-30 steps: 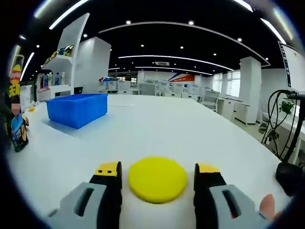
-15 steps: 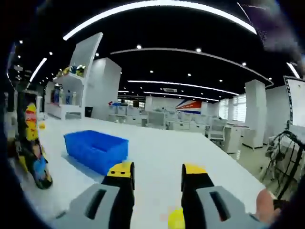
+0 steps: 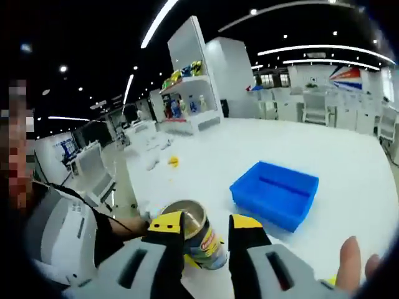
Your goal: Open the lid of the chip container on the table, take out the chips, place them into the box in front of the container, and close the lid
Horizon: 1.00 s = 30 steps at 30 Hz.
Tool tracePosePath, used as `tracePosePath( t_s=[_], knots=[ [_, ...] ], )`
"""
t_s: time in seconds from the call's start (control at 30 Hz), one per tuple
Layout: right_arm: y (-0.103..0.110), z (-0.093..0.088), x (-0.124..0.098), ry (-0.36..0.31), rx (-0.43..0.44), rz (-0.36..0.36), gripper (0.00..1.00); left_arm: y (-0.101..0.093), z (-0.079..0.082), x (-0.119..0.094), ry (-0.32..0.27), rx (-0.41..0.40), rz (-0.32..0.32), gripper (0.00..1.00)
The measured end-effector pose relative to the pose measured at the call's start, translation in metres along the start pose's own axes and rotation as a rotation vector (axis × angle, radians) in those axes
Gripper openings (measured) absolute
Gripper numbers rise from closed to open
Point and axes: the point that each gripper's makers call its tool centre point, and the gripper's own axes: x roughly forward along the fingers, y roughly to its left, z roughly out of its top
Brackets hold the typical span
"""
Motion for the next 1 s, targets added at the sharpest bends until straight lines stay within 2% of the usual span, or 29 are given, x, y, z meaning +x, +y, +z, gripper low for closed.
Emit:
tracePosePath(
  t_s=[0.07,0.17,0.23,0.27,0.3,0.37,0.43,0.57,0.8,0.97,1.0],
  knots=[
    [-0.004,-0.005,0.003,0.091,-0.033,-0.042,0.19,0.000,0.000,0.000,0.001,-0.001,0.005,0.46],
    [-0.006,-0.012,0.009,0.222,-0.031,-0.083,0.09,0.000,0.000,0.000,0.000,0.001,0.008,0.46],
    [-0.006,-0.018,0.012,0.306,-0.031,-0.086,0.08,-0.001,-0.001,0.000,0.000,0.000,0.008,0.46],
    [-0.006,-0.013,0.015,0.306,-0.022,-0.090,0.08,-0.001,-0.001,0.000,0.000,0.000,0.008,0.46],
    [-0.004,-0.018,0.016,0.363,-0.038,-0.093,0.06,-0.001,-0.001,0.001,0.000,0.000,0.009,0.46],
    [-0.003,-0.018,0.017,0.404,-0.059,-0.106,0.01,-0.001,-0.001,0.001,0.000,0.001,0.012,0.46],
    [-0.005,-0.019,0.016,0.459,-0.059,-0.160,0.00,-0.002,-0.001,0.001,0.002,0.003,0.018,0.46],
    [-0.007,-0.016,0.019,0.447,-0.053,-0.198,0.00,-0.001,-0.001,0.000,0.009,0.005,0.040,0.46],
    [-0.008,-0.018,0.013,0.385,-0.026,-0.191,0.00,-0.001,0.000,-0.002,0.027,0.004,0.046,0.46],
    [-0.027,-0.025,0.003,0.344,0.019,-0.228,0.00,0.004,0.007,-0.008,0.035,0.004,0.034,0.46],
    [-0.032,-0.029,0.000,0.334,0.051,-0.233,0.00,0.005,0.008,-0.009,0.042,0.011,0.037,0.46]
  ],
)
